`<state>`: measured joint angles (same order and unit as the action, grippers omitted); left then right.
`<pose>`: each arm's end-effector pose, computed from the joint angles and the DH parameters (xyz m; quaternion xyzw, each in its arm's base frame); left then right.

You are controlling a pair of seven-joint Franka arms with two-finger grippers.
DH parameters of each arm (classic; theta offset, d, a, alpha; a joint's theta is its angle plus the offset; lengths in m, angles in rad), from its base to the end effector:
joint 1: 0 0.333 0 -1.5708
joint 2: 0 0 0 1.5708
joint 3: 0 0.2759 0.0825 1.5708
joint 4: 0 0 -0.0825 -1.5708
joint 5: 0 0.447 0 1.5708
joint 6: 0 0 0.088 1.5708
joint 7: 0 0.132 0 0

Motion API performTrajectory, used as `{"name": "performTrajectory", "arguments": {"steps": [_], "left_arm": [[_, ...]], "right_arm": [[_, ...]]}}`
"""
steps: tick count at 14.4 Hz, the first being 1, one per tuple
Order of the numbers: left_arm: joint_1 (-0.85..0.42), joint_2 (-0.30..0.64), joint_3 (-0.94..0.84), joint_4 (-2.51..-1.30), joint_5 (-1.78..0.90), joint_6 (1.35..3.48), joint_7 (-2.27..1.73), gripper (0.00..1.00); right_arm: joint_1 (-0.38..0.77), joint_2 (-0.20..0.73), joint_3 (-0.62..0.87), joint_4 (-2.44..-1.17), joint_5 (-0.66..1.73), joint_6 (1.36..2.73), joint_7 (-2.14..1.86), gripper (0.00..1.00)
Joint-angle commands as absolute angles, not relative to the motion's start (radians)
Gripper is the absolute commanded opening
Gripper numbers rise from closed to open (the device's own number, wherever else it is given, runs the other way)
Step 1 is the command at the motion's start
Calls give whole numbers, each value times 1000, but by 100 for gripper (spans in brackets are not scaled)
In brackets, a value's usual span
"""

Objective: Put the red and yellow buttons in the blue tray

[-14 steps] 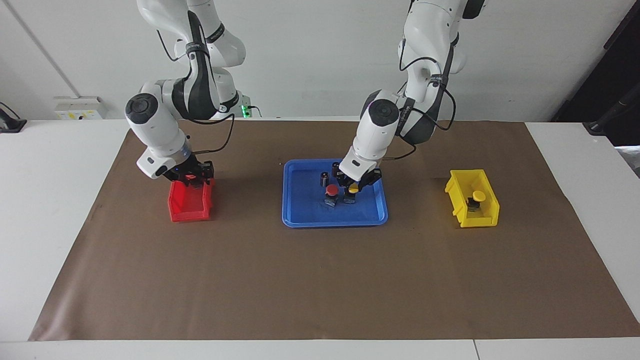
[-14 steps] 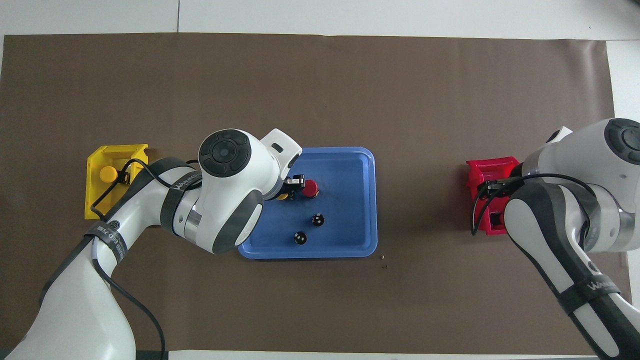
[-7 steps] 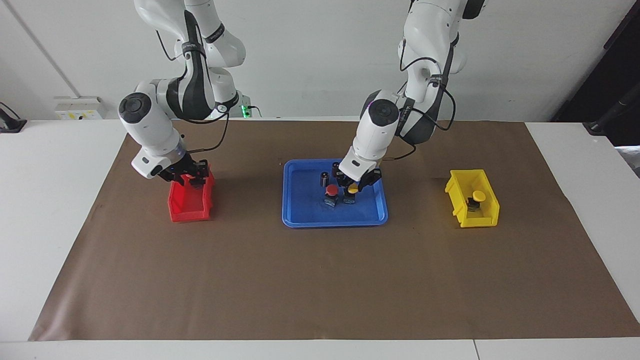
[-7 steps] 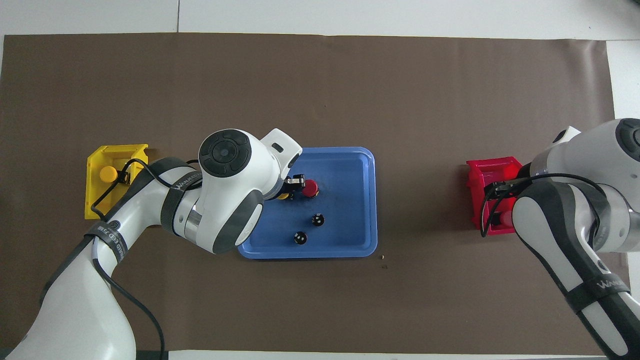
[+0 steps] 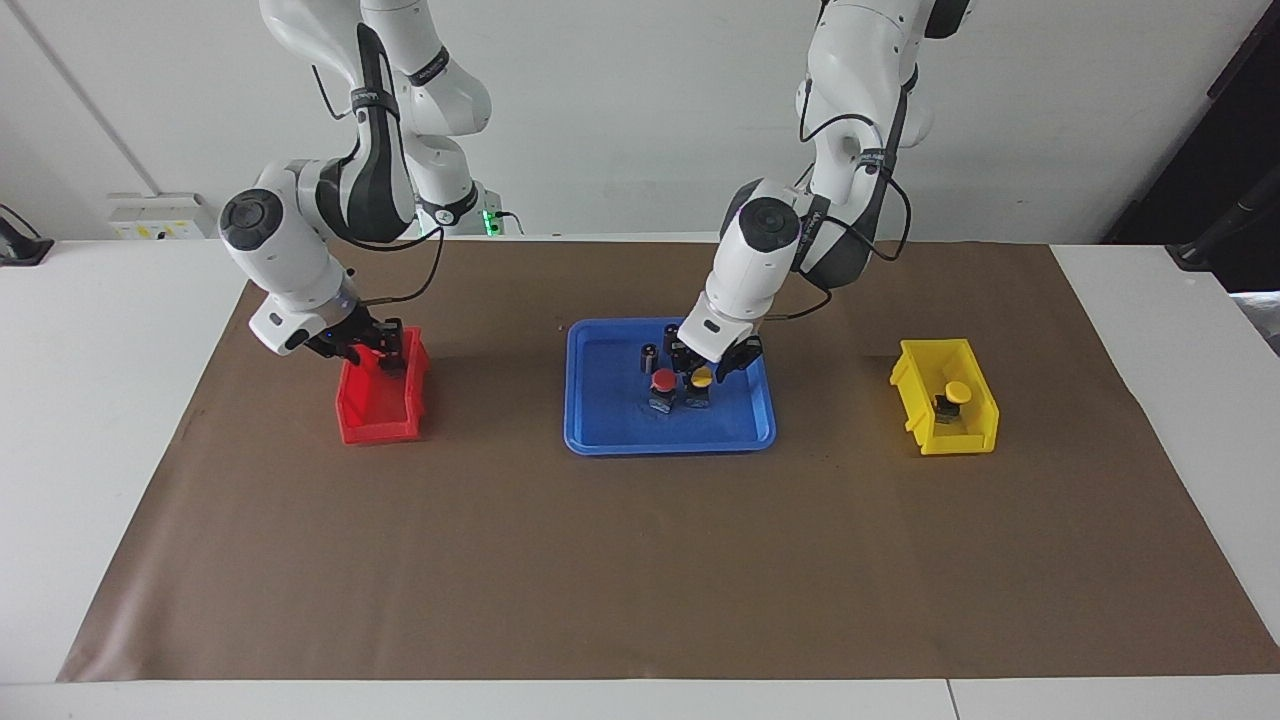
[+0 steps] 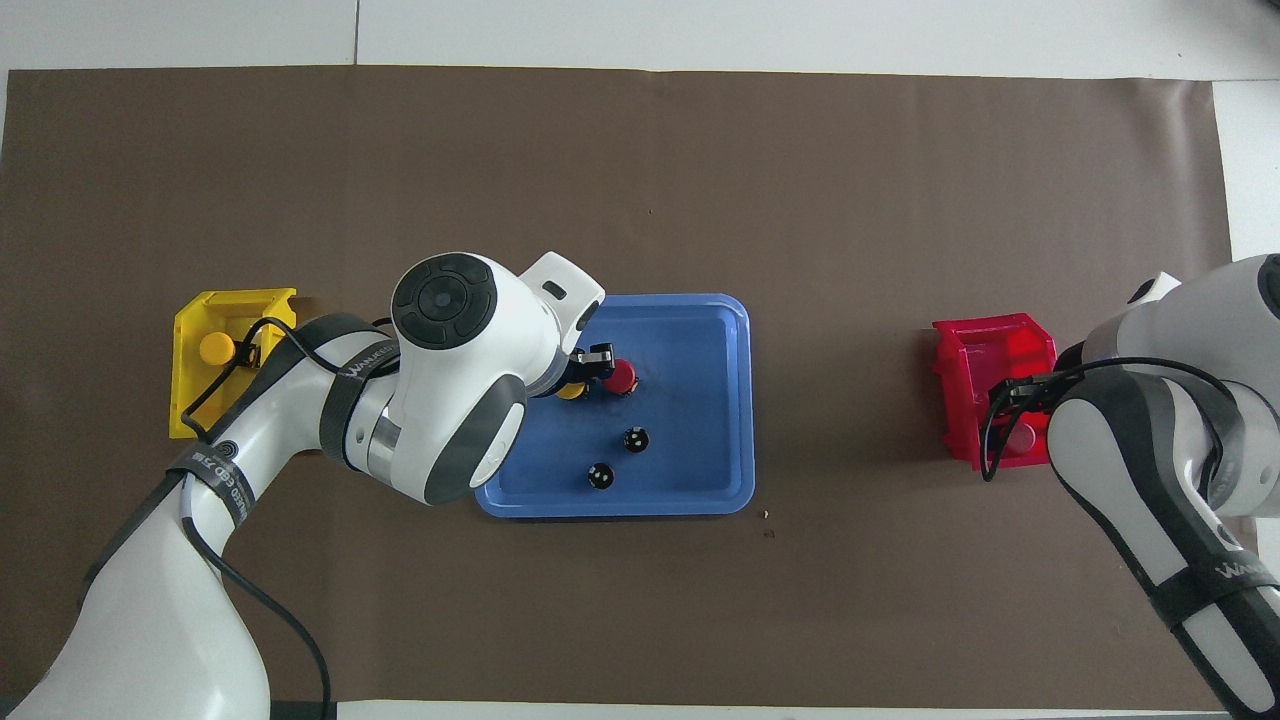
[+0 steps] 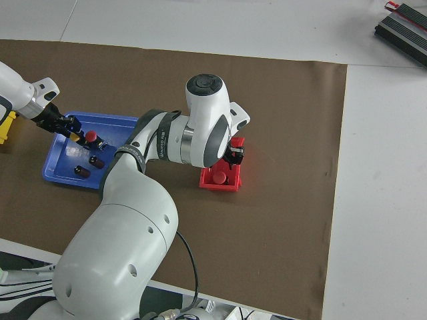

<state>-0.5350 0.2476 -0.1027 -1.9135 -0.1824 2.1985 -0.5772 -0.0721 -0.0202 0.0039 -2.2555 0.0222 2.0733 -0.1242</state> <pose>0.5233 -0.3996 0.2732 0.9957 0.0237 -0.0344 0.0823 0.5441 -0.0355 0.2554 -0.9964 -0.0218 0.0796 0.0170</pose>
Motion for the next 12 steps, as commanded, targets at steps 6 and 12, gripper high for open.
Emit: {"name": "performTrajectory", "arguments": {"steps": [6,12], "left_arm": [[-431,149,-43,-1787,-219,1823,-475,67],[-97,-34,-43,-2041,-26,1859,-39,78]], "right_arm": [[-87,-75,17,-2348,28,2092,-109,59],[-86,-81,17,-2365,28,2094,-118,59]]}}
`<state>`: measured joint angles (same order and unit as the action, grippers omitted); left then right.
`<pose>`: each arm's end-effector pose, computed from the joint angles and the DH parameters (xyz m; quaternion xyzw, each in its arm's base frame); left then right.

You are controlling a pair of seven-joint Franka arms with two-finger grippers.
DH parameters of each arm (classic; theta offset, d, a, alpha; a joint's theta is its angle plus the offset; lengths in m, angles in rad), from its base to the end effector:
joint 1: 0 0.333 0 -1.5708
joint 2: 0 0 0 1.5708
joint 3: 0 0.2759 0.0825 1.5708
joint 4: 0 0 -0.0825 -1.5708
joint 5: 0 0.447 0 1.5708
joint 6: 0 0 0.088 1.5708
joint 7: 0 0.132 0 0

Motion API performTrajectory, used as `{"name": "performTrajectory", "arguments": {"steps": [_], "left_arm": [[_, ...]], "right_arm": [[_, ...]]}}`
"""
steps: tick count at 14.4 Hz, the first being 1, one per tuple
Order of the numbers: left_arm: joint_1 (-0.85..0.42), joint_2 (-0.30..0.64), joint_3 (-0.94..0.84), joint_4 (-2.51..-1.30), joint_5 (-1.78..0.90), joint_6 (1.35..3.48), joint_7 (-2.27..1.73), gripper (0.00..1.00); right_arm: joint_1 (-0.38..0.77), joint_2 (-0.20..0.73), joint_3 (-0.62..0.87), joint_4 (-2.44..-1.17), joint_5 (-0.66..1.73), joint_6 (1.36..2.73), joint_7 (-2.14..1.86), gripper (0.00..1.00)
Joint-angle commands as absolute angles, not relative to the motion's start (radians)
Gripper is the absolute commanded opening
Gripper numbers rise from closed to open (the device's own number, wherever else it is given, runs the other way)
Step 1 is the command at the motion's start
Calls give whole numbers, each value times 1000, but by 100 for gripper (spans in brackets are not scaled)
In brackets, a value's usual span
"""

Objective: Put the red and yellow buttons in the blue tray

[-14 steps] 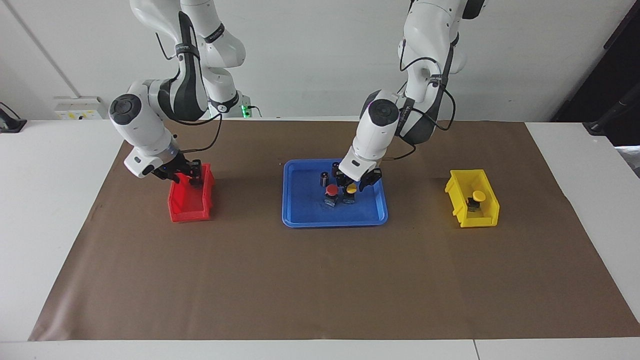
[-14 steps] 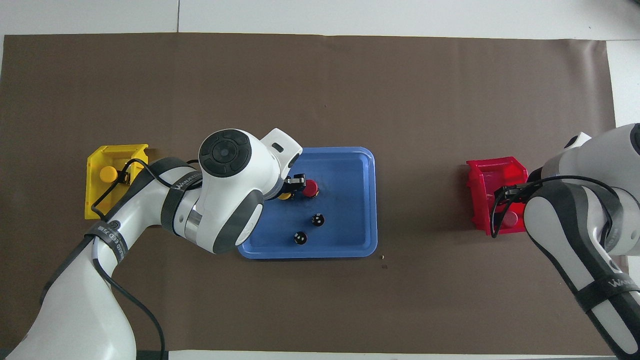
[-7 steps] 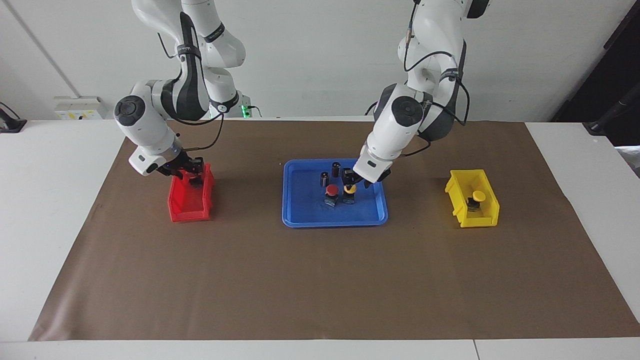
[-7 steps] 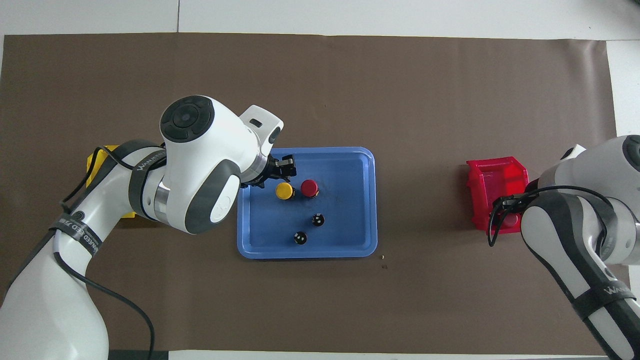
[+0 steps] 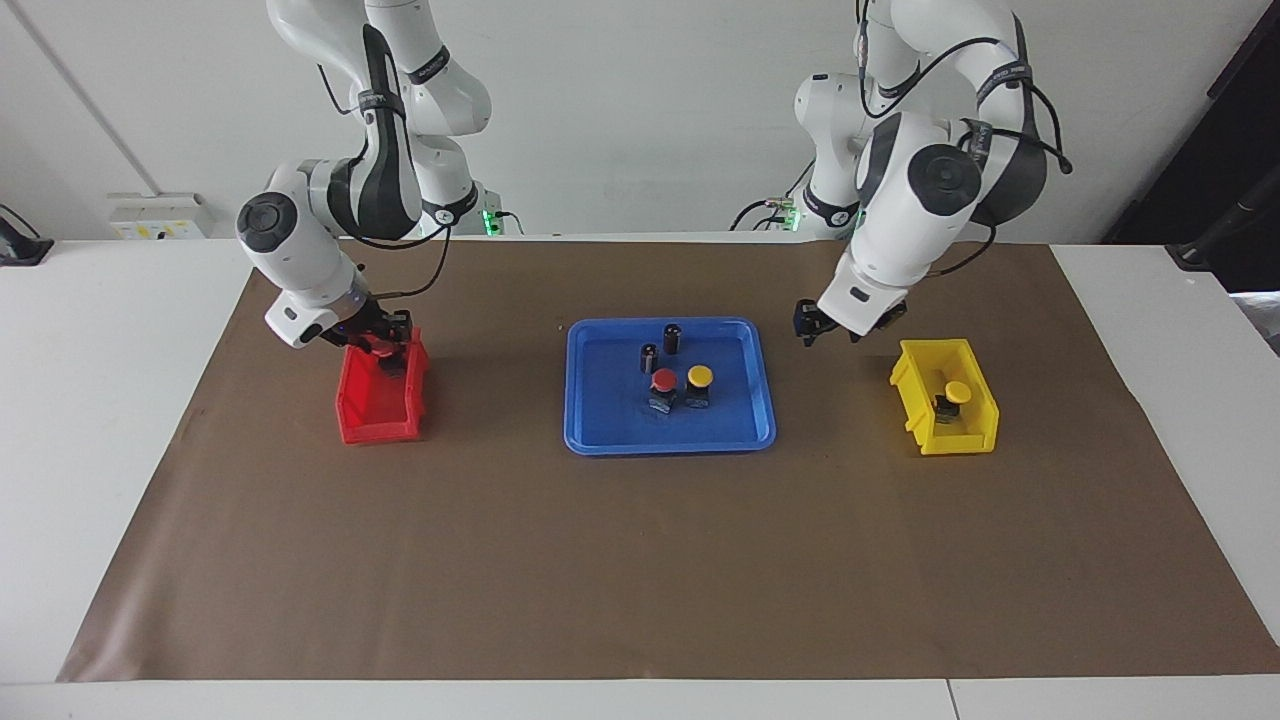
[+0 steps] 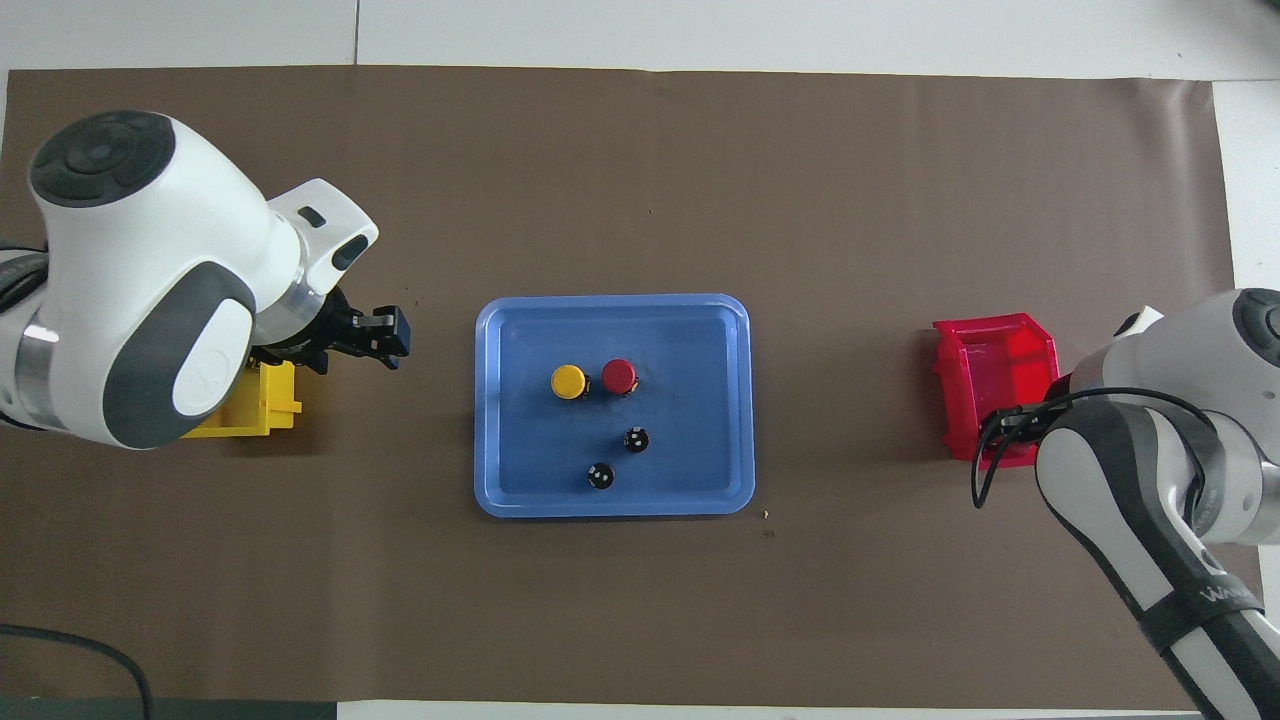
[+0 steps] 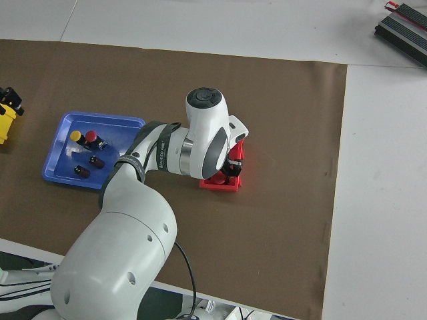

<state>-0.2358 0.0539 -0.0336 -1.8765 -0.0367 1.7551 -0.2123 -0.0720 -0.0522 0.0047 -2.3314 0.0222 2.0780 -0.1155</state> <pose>0.5853 -0.1658 0.3787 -0.9957 0.0236 0.0894 0.0028 0.5199 -0.0334 0.2377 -0.9947 -0.0176 0.0992 0.0181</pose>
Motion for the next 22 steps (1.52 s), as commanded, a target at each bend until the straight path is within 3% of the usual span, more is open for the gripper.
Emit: {"name": "performTrajectory", "arguments": {"steps": [1,3,4,8,11,15,18,20,22], "left_arm": [[-22,-44,-43,-2083,-26,1917,66,78],[37,-40,-41,-2083,-26,1956,124,87],[63,-37,-41,-2082,-26,1963,123,86],[69,-6,-41,-2089,-26,2054,109,68],[69,18,-41,-2105,-26,2101,94,63],[69,55,-41,-2131,-25,2209,89,63],[78,87,-41,-2134,-25,2240,86,63],[74,87,-43,-2134,-25,2232,60,63],[69,87,-43,-2134,-25,2235,57,63]], "right_arm": [[-87,-87,15,-2370,28,2097,-130,58],[-87,-92,15,-2390,28,2117,-144,55],[-87,-94,15,-2394,28,2120,-152,48],[-86,-92,15,-2385,28,2115,-152,22],[-78,-68,15,-2300,25,2038,-152,22],[-71,-5,26,-2035,25,1792,-140,22],[10,32,26,-1857,41,1686,-57,22],[148,89,28,-1760,44,1699,119,22],[268,101,26,-1764,102,1834,317,23]]}}
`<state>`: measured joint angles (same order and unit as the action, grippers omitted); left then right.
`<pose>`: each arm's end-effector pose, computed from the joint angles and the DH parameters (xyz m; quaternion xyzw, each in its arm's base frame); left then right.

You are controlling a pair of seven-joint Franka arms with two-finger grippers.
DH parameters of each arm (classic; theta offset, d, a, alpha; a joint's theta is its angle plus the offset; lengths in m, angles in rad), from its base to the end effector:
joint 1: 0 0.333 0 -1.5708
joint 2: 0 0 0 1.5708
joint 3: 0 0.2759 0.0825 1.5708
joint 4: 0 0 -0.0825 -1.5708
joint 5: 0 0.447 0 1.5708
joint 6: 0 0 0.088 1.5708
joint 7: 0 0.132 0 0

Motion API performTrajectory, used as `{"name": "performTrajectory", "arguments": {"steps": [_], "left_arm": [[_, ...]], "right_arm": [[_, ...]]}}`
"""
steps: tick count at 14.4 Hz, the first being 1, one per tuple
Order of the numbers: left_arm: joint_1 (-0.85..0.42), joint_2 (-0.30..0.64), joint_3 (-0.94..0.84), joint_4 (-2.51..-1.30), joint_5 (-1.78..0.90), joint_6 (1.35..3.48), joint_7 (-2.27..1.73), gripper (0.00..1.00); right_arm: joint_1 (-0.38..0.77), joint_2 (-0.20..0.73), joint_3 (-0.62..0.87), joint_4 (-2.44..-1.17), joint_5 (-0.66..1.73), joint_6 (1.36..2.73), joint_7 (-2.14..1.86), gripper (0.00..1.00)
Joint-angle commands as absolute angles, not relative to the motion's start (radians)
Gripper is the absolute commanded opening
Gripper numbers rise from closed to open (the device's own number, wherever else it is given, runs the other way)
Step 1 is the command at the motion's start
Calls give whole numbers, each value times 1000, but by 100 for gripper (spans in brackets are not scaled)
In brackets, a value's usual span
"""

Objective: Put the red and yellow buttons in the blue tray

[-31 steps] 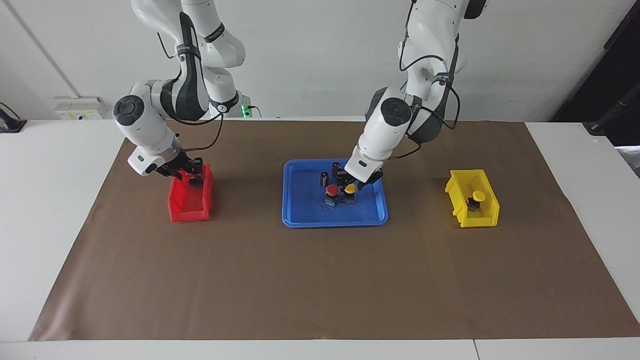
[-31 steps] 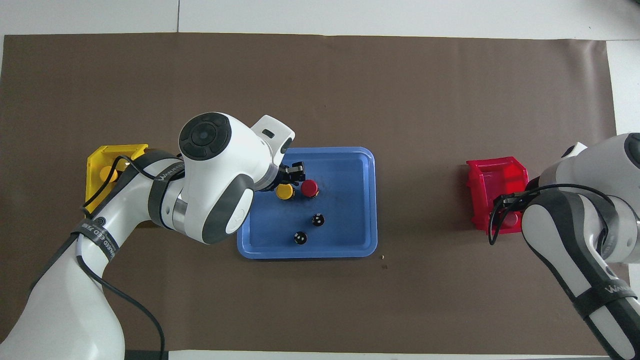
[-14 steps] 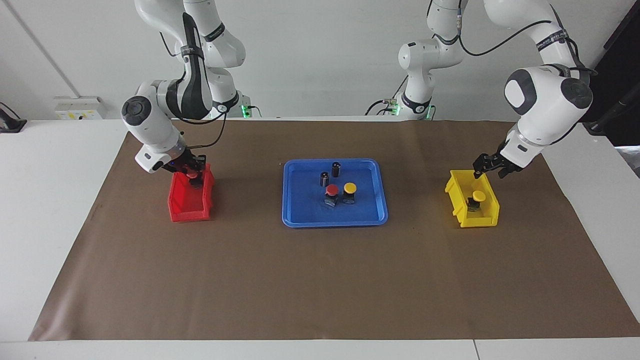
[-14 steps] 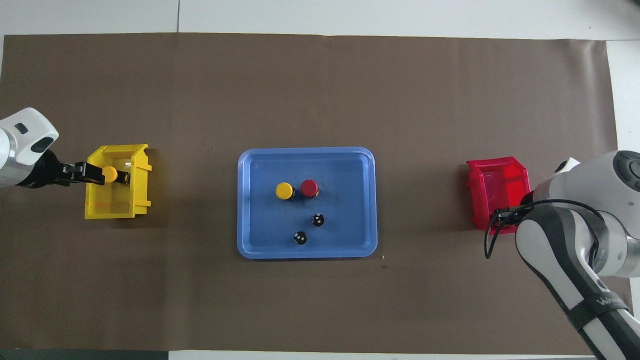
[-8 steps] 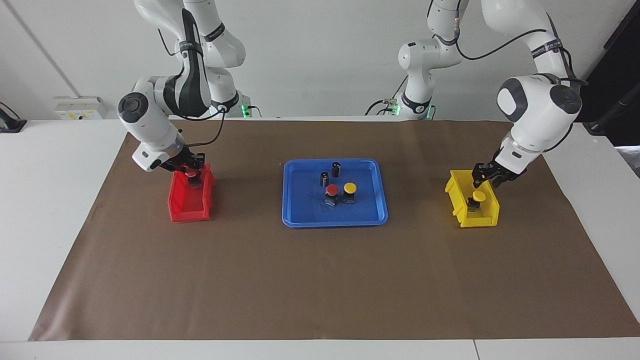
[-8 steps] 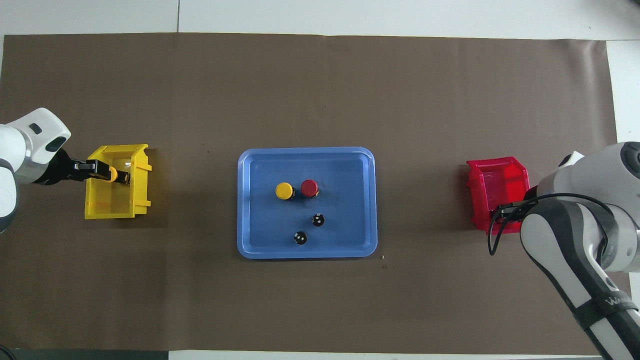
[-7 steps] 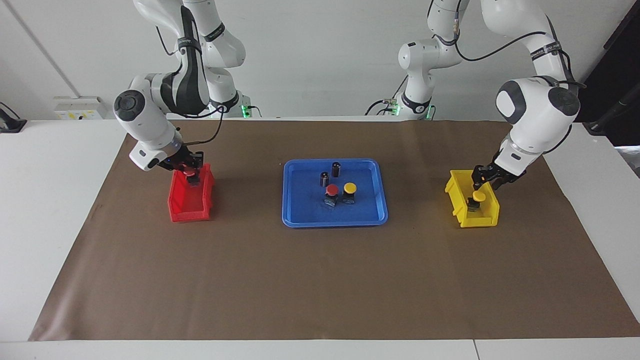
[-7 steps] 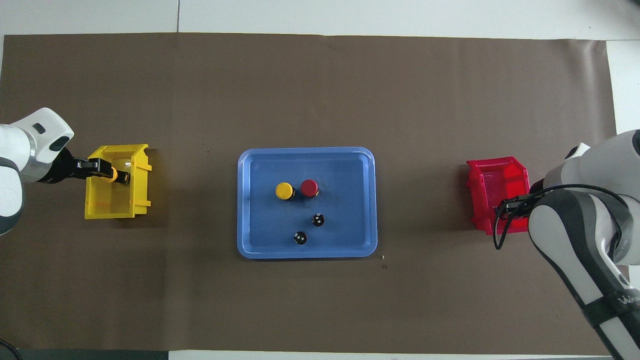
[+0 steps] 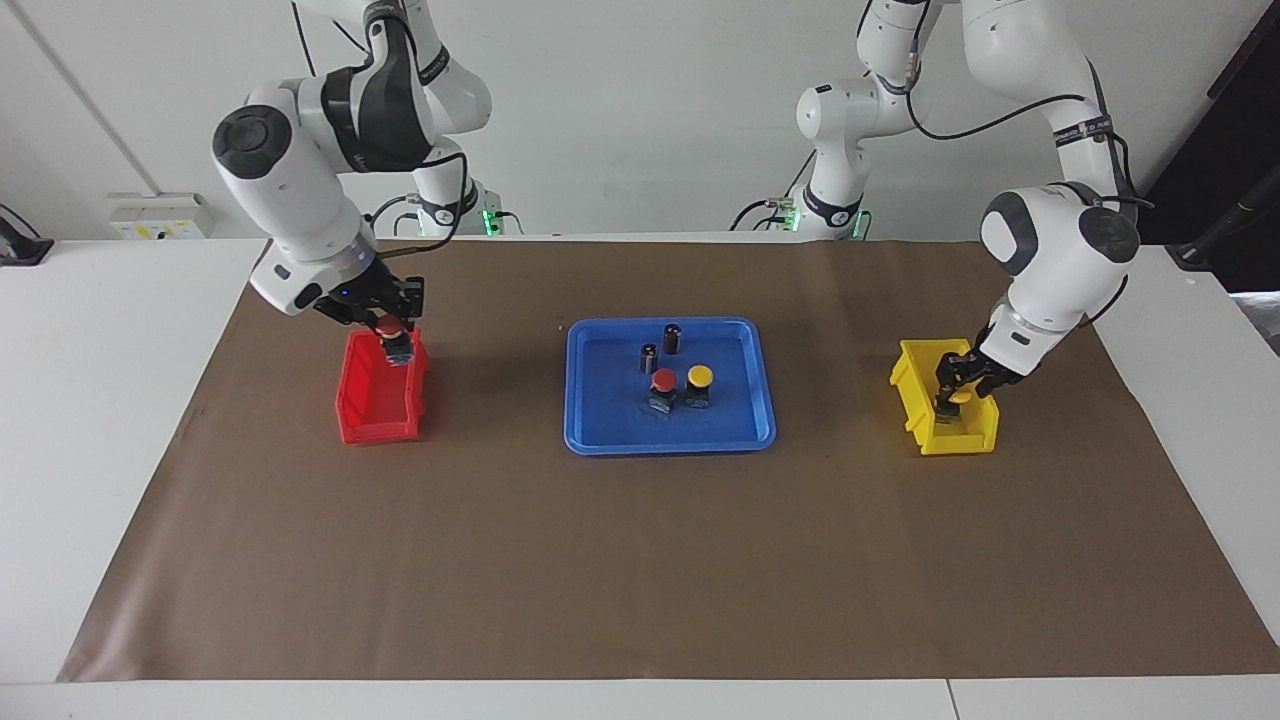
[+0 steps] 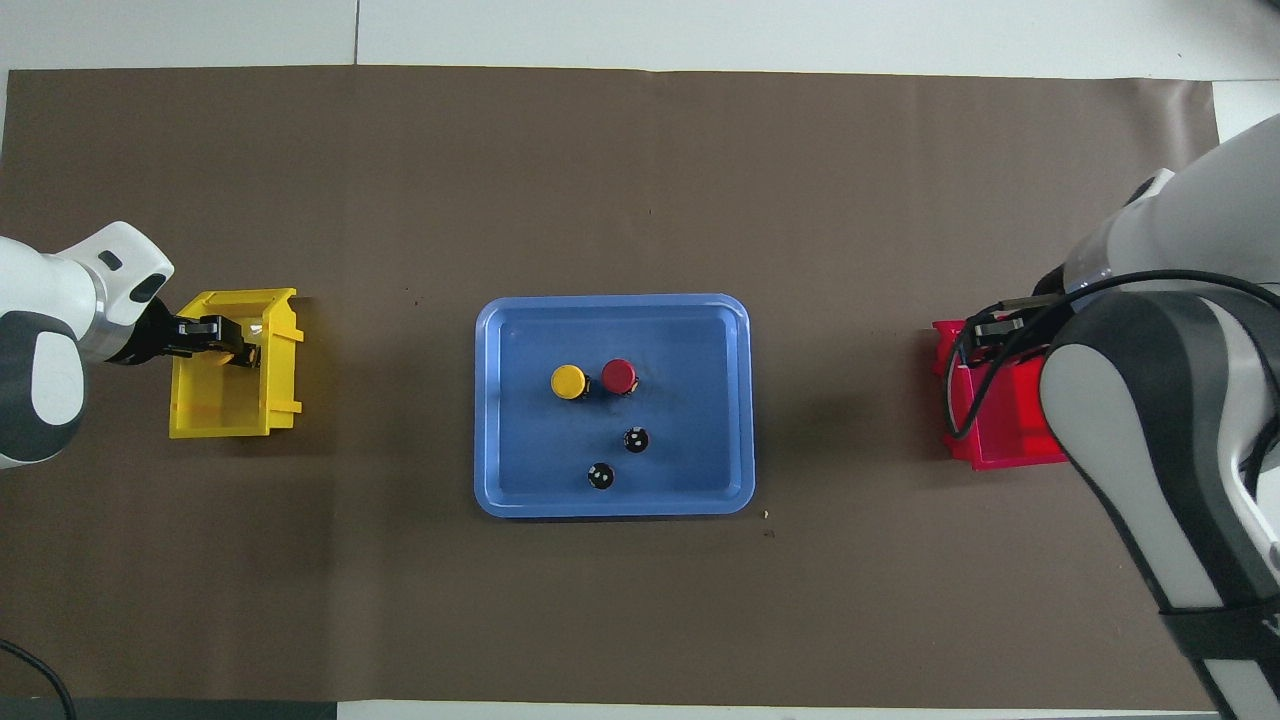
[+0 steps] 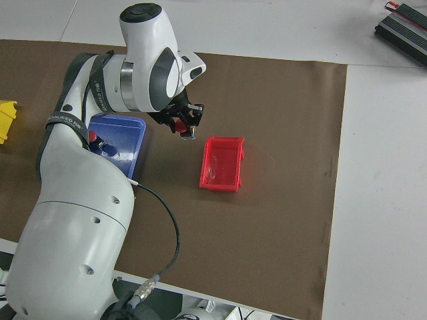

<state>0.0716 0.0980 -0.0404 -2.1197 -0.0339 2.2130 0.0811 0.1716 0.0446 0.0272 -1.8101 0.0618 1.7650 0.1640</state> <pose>0.6027 0.0169 0.2636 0.9998 -0.0147 -0.0015 0.0156 0.6092 0.1297 0.4198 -0.9985 -0.0101 0.0496 0.0220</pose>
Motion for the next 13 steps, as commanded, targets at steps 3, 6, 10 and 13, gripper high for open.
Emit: {"name": "performTrajectory", "arguments": {"steps": [3,6,10,13], "left_arm": [[69,87,-41,-2135,-25,2241,57,49],[66,89,-43,-2135,-25,2237,55,21],[68,77,-43,-2087,-25,2145,58,18],[63,72,-43,-1935,-25,1923,60,18]], "right_arm": [[429,179,26,-1769,117,2023,530,23],[489,225,26,-1802,109,2100,589,26],[492,279,26,-1851,100,2227,588,28],[492,317,26,-1853,84,2266,586,28]]}}
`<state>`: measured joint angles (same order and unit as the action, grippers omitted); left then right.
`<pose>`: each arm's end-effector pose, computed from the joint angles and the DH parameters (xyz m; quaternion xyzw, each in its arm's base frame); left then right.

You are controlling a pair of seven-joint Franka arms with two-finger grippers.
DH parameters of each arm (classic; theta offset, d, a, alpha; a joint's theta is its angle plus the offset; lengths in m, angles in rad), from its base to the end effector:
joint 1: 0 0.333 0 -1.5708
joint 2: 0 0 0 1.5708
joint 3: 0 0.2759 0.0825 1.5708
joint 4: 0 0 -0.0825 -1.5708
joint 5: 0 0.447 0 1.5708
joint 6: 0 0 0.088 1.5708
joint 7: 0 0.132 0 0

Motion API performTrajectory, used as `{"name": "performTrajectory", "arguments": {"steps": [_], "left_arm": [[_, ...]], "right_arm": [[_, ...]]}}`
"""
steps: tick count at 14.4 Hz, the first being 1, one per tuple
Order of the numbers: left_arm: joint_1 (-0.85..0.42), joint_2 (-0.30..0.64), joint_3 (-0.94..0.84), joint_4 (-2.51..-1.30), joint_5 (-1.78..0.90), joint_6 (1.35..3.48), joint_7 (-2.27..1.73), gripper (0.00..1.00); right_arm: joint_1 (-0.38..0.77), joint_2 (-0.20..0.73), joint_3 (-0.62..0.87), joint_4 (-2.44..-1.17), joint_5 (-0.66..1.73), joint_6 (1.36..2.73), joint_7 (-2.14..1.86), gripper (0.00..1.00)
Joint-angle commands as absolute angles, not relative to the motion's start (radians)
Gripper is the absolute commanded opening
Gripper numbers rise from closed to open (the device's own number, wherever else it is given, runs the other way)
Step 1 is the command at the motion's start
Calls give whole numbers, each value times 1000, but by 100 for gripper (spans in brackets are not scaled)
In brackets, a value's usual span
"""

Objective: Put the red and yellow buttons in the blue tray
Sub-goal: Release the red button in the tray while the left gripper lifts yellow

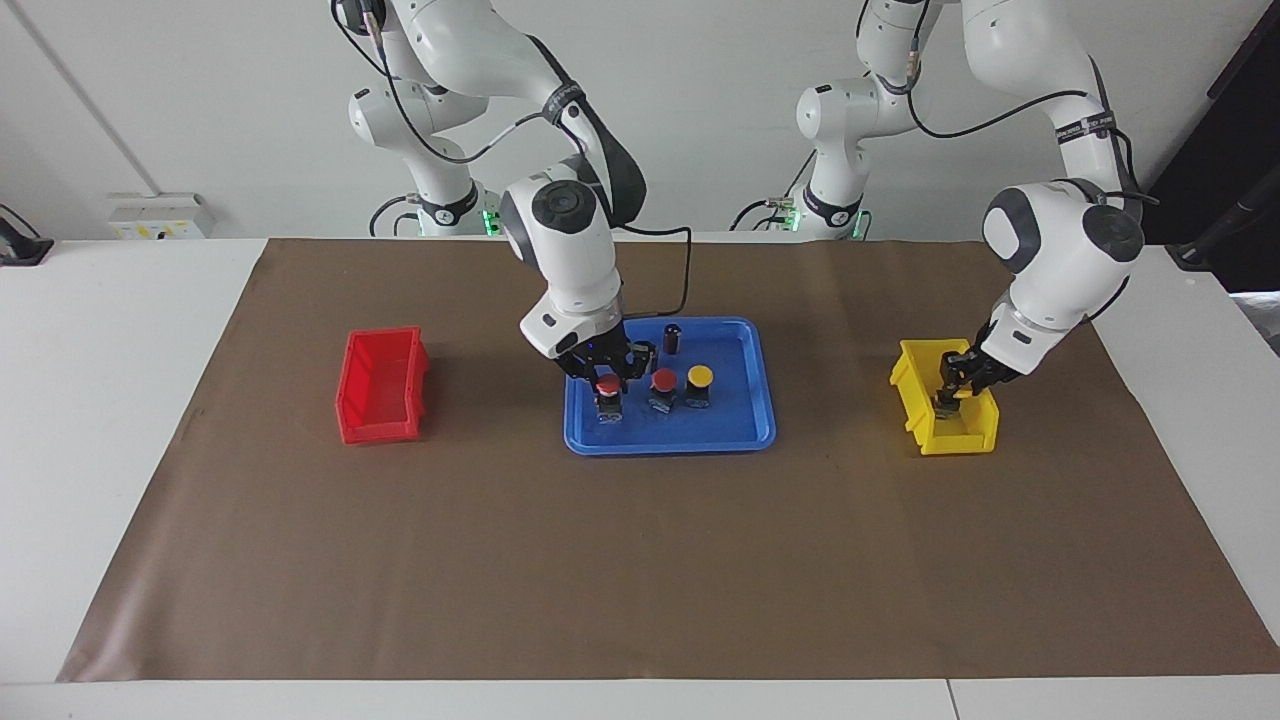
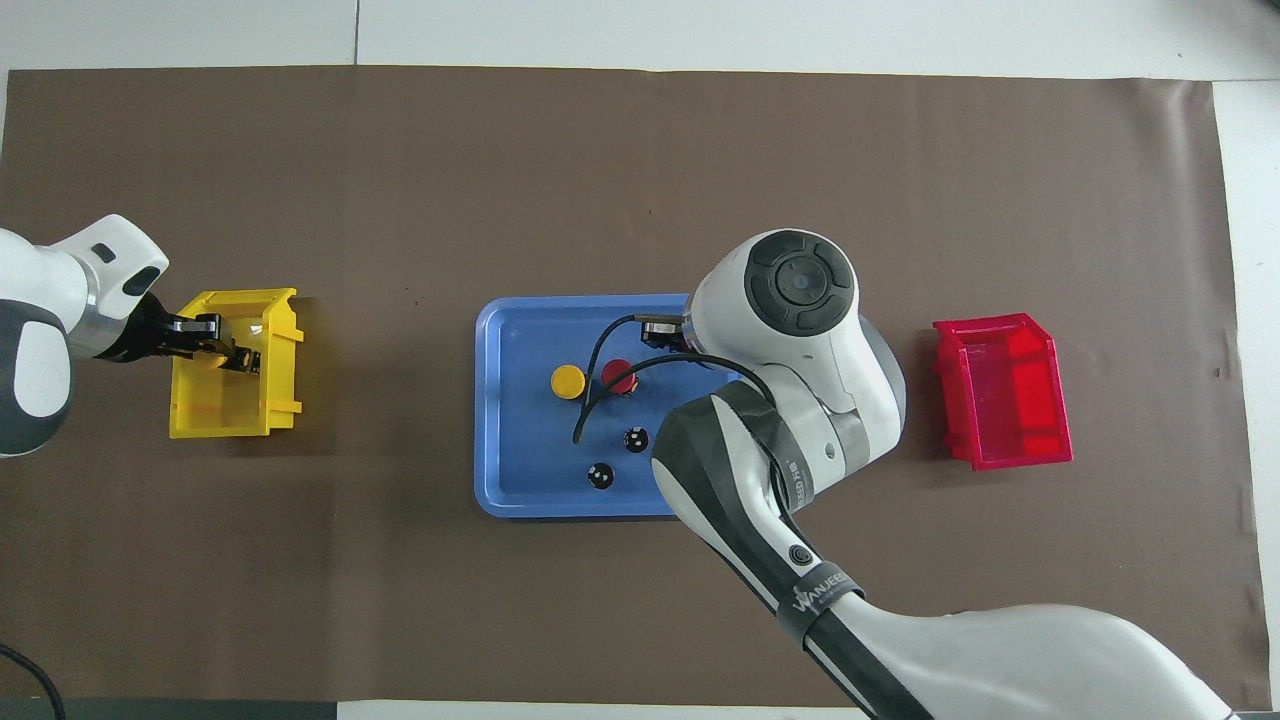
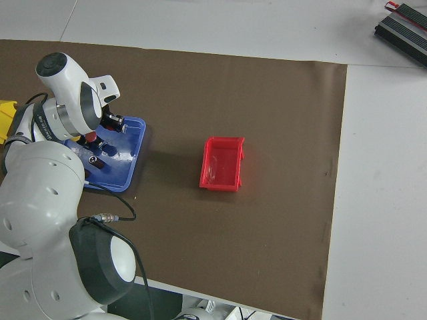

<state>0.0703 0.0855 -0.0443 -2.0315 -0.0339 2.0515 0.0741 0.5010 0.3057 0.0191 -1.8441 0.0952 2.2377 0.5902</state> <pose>0.6096 0.0132 0.3018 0.9992 -0.0157 -0.0318 0.0183 0.5882 0.3420 0.2722 -0.9962 0.0633 -0.0154 0.0584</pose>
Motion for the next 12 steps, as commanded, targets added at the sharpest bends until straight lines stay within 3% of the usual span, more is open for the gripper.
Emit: {"name": "performTrajectory", "arguments": {"steps": [1,6,7,8,10,12], "left_arm": [[60,63,-44,-1915,-25,1895,60,18],[17,18,-84,-1800,-32,1688,-58,18],[-18,18,-93,-1798,-35,1684,-130,18],[-69,15,-97,-1799,-37,1687,-203,18],[-181,14,-95,-1802,-37,1716,-352,18],[-213,20,-97,-1809,-37,1732,-394,18]], "right_arm": [[492,318,26,-1864,69,2267,583,28],[491,316,26,-1890,66,2264,584,37],[491,318,26,-1887,66,2266,584,65],[486,318,26,-1882,66,2263,584,81],[476,316,23,-1867,66,2257,578,100],[459,308,14,-1813,61,2203,577,100]]}}
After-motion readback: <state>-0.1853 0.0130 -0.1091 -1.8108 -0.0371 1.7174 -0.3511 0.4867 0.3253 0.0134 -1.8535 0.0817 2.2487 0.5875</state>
